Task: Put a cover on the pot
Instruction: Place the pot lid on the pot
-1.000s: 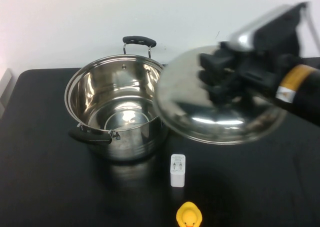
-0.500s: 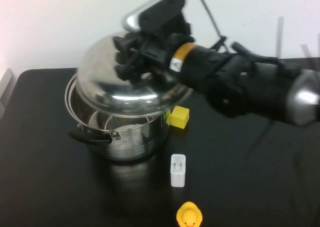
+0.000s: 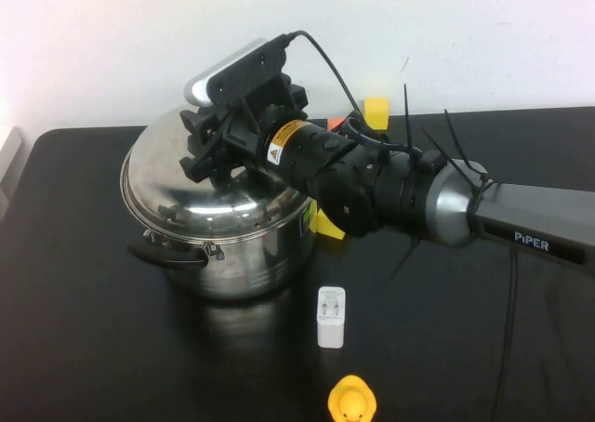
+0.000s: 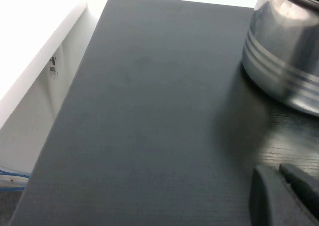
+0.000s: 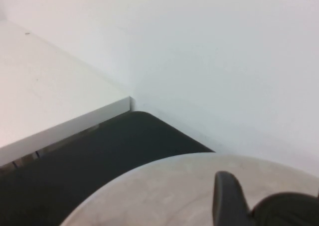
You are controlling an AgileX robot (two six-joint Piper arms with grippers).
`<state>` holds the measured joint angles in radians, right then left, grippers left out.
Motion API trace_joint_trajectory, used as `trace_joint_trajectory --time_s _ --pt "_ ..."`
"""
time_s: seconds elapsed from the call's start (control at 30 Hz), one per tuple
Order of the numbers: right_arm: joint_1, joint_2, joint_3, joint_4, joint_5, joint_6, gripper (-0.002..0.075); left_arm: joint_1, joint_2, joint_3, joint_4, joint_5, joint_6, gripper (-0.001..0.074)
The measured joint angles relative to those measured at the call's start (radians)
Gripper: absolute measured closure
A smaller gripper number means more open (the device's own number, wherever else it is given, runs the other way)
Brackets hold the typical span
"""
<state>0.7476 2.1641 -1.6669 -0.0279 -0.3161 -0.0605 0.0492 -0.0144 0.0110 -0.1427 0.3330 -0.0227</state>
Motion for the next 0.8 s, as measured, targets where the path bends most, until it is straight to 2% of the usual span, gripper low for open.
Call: trace_joint_trajectory --time_s 0.8 --pt "0.0 0.045 -0.032 0.057 -0.034 -0.039 0.0393 0.0 0.0 0.0 0.0 0.0 0.0 0.0737"
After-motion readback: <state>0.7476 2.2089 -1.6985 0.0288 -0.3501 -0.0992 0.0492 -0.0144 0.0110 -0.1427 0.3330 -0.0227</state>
